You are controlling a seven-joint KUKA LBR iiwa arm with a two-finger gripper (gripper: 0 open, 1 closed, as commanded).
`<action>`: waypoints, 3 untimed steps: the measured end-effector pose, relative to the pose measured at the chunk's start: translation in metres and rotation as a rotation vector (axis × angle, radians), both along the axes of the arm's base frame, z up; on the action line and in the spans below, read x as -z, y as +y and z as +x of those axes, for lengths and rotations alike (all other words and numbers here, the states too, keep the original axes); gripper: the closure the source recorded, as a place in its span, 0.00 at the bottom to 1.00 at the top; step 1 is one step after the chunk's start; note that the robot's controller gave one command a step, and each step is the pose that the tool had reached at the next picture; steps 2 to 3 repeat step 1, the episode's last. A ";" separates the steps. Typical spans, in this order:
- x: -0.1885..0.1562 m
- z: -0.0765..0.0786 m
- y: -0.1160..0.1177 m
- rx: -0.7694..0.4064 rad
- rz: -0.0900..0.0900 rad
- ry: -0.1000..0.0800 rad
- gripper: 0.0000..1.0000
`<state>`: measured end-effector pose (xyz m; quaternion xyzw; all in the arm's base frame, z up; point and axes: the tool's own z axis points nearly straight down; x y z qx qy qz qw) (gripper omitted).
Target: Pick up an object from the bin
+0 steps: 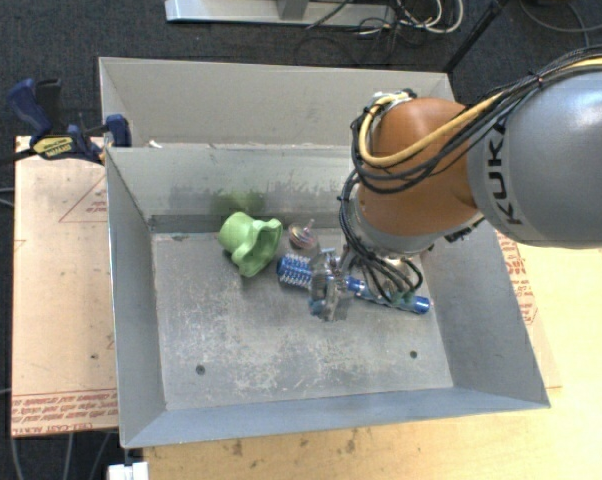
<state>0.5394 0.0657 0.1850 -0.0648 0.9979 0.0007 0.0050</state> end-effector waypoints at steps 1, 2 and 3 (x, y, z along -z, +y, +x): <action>-0.131 -0.030 0.010 -0.015 0.000 -0.002 1.00; -0.131 -0.030 0.010 -0.015 0.000 -0.002 1.00; -0.131 -0.030 0.010 -0.015 0.000 -0.002 1.00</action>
Offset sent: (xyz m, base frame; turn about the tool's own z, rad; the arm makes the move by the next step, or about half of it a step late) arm -0.0318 0.0097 0.1261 -0.0141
